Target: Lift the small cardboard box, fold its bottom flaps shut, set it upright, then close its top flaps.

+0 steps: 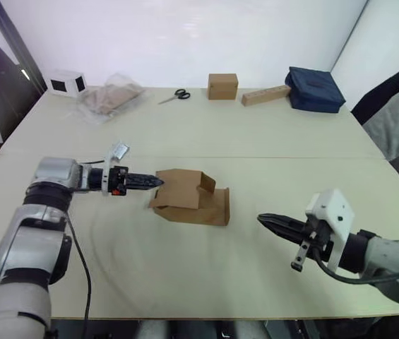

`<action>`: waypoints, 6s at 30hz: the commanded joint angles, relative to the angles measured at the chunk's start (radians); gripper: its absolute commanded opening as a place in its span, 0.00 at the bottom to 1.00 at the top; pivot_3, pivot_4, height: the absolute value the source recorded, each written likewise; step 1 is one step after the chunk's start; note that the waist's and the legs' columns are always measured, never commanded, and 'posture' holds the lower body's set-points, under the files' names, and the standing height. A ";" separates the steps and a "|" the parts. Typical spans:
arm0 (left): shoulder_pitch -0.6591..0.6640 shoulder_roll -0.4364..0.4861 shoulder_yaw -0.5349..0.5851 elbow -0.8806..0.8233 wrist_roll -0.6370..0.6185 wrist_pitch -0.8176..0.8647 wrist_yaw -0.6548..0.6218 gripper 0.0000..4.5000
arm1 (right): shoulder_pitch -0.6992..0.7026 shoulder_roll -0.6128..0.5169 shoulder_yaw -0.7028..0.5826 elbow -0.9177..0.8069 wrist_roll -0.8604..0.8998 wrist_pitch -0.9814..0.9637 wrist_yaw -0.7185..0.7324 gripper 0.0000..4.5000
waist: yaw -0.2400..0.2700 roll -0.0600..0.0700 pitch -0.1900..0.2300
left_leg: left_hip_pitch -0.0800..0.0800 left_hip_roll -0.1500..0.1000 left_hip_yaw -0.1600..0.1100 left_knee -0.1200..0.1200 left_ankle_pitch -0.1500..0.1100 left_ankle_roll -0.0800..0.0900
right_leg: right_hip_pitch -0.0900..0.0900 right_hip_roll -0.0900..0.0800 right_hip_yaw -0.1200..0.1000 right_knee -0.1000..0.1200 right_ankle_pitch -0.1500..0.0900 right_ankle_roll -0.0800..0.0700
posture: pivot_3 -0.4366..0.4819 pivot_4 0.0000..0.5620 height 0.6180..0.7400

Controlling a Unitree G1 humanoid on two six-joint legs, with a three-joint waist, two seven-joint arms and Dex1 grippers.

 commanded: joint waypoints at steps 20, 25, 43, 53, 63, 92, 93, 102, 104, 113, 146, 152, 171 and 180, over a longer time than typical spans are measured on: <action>-0.103 -0.164 0.065 0.155 0.042 0.029 -0.003 0.98 | 0.028 -0.020 -0.031 -0.081 0.055 0.004 -0.080 0.00 | -0.004 -0.001 0.000 | -0.003 0.000 -0.002 0.001 0.000 0.000 | -0.002 0.000 -0.001 0.001 0.001 0.002 | 0.48 0.27 1.00; -0.117 -0.167 0.086 0.194 0.053 0.018 0.005 0.98 | 0.029 -0.020 -0.019 -0.090 0.063 0.005 -0.099 0.00 | -0.004 -0.001 0.000 | -0.004 0.000 -0.002 0.001 0.000 0.000 | -0.003 0.001 -0.001 0.001 0.002 0.003 | 0.48 0.27 1.00; -0.083 -0.155 0.085 0.069 0.034 0.090 -0.048 0.01 | 0.025 -0.013 -0.007 -0.092 0.058 -0.008 -0.124 0.00 | -0.003 -0.001 0.000 | -0.011 0.000 -0.004 0.013 -0.001 0.001 | -0.005 0.000 -0.002 0.002 0.003 0.004 | 0.48 0.27 1.00; 0.076 -0.154 0.203 -0.471 -0.172 0.169 0.052 0.01 | -0.311 0.266 0.221 0.111 -0.292 -0.166 -0.336 0.00 | -0.003 0.002 -0.002 | -0.011 0.002 -0.003 0.014 0.000 0.001 | -0.006 0.001 0.001 0.004 0.005 0.003 | 0.48 0.27 1.00; 0.095 -0.159 0.232 -0.537 -0.262 0.202 0.160 0.01 | -0.399 0.372 0.462 0.251 -0.540 -0.267 -0.273 0.00 | -0.006 0.002 -0.002 | -0.011 0.000 -0.002 0.014 0.000 0.001 | -0.006 0.001 0.001 0.005 0.006 0.006 | 0.48 0.27 1.00; 0.093 -0.149 0.247 -0.518 -0.323 0.200 0.266 0.01 | -0.400 0.433 0.364 0.160 -0.621 -0.213 -0.114 0.00 | -0.004 0.002 -0.002 | -0.010 0.000 -0.002 0.014 0.000 0.001 | -0.006 0.001 0.000 0.005 0.006 0.006 | 0.48 0.27 1.00; 0.084 -0.155 0.267 -0.504 -0.327 0.194 0.283 0.01 | -0.364 0.429 0.311 0.114 -0.590 -0.183 -0.115 0.00 | -0.002 0.002 -0.002 | -0.010 0.000 -0.002 0.014 0.000 0.001 | -0.006 0.001 0.000 0.005 0.006 0.006 | 0.48 0.27 1.00; 0.067 -0.161 0.311 -0.476 -0.347 0.187 0.318 0.01 | -0.120 0.480 0.194 -0.089 -0.438 -0.053 -0.167 0.00 | -0.006 0.002 -0.002 | -0.010 0.001 -0.002 0.013 0.000 0.001 | -0.005 0.002 0.000 0.005 0.006 0.007 | 0.48 0.27 1.00; 0.065 -0.160 0.308 -0.472 -0.349 0.183 0.314 0.01 | -0.085 0.487 0.216 -0.080 -0.448 -0.066 -0.170 0.00 | -0.007 0.002 -0.002 | -0.010 0.001 -0.003 0.013 0.000 0.001 | -0.005 0.002 0.000 0.005 0.006 0.006 | 0.48 0.27 1.00; 0.064 -0.164 0.299 -0.494 -0.374 0.207 0.304 0.01 | -0.108 0.497 0.305 0.026 -0.510 -0.139 -0.172 0.00 | -0.007 0.002 -0.002 | -0.008 0.000 -0.002 0.014 0.000 0.000 | -0.005 0.001 0.001 0.005 0.006 0.004 | 0.48 0.27 1.00; 0.089 -0.175 0.341 -0.606 -0.494 0.304 0.405 0.01 | -0.235 0.510 -0.127 0.123 -0.078 -0.080 -0.217 0.00 | -0.004 0.002 -0.002 | -0.009 0.000 -0.002 0.014 0.000 0.000 | -0.004 0.000 0.001 0.004 0.008 0.007 | 0.48 0.27 1.00; 0.086 -0.184 0.339 -0.609 -0.500 0.301 0.406 0.01 | -0.208 0.500 -0.149 0.290 -0.090 -0.133 -0.203 0.00 | -0.009 0.002 -0.001 | -0.009 0.000 -0.002 0.014 0.000 0.000 | -0.004 0.001 0.001 0.003 0.007 0.005 | 0.48 0.27 1.00; 0.093 -0.207 0.352 -0.634 -0.540 0.300 0.444 0.00 | -0.289 0.691 0.052 0.435 0.189 -0.094 -0.196 0.78 | -0.008 0.004 -0.001 | -0.010 0.000 -0.001 0.013 0.000 0.000 | -0.005 0.000 0.001 0.003 0.008 0.008 | 0.48 0.27 1.00; 0.097 -0.216 0.347 -0.631 -0.538 0.288 0.450 0.00 | -0.313 0.715 0.116 0.388 0.392 -0.089 -0.281 0.78 | -0.010 0.004 -0.001 | -0.010 0.001 -0.002 0.013 0.000 0.000 | -0.005 0.001 0.001 0.004 0.008 0.007 | 0.48 0.27 1.00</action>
